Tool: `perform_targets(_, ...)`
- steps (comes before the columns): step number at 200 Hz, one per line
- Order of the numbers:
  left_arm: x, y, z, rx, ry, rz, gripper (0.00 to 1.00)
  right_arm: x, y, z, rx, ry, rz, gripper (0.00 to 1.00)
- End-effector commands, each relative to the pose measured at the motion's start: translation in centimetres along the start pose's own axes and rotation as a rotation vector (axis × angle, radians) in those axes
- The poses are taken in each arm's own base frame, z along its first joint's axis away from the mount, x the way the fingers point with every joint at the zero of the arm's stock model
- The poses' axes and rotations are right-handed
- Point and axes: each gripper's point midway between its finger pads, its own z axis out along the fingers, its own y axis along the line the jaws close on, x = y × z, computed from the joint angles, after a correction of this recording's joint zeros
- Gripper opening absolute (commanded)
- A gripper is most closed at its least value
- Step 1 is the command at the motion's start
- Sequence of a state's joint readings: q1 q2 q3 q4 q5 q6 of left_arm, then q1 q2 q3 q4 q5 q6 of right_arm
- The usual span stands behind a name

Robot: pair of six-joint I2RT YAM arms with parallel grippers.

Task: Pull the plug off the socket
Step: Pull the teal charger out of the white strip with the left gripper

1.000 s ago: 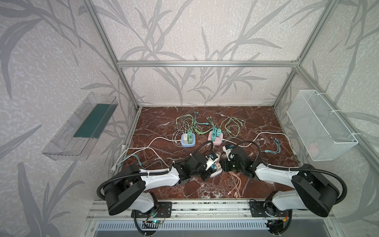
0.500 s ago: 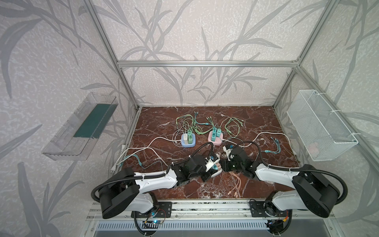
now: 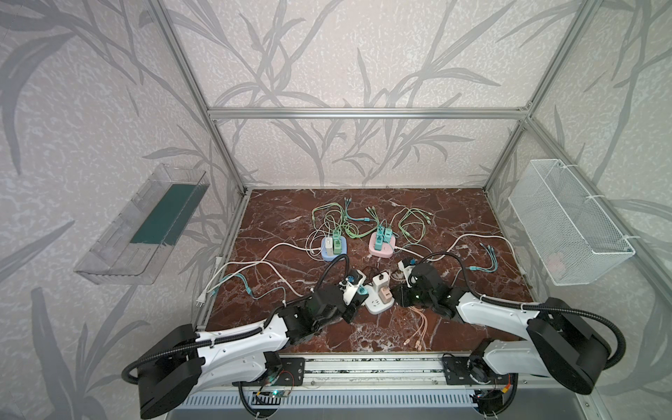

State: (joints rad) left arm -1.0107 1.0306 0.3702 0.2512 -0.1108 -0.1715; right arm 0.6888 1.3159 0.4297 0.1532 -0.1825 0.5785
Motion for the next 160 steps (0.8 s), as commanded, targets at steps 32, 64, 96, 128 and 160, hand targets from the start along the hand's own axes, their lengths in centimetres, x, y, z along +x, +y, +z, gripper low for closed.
perform_targets(32,2.4,3.6,-0.7,-0.196,0.125,-0.094,0.13,3.4,-2.6,-0.5,0.099,0.094,0.004,0.25)
perform_targets(64,3.6,4.6,-0.5,-0.250,0.196,-0.130,0.13,2.4,-2.0,-1.3,0.081,0.054,-0.015,0.27)
perform_targets(96,3.8,5.3,-0.2,-0.274,0.231,-0.149,0.13,1.7,-1.7,-2.2,0.079,0.014,-0.031,0.28)
perform_targets(128,4.8,5.4,0.0,-0.279,0.326,-0.153,0.13,1.3,-1.6,-3.1,0.077,-0.016,-0.047,0.29)
perform_targets(160,5.7,5.6,0.2,-0.288,0.401,-0.172,0.13,1.0,-1.2,-3.7,0.058,-0.047,-0.059,0.29)
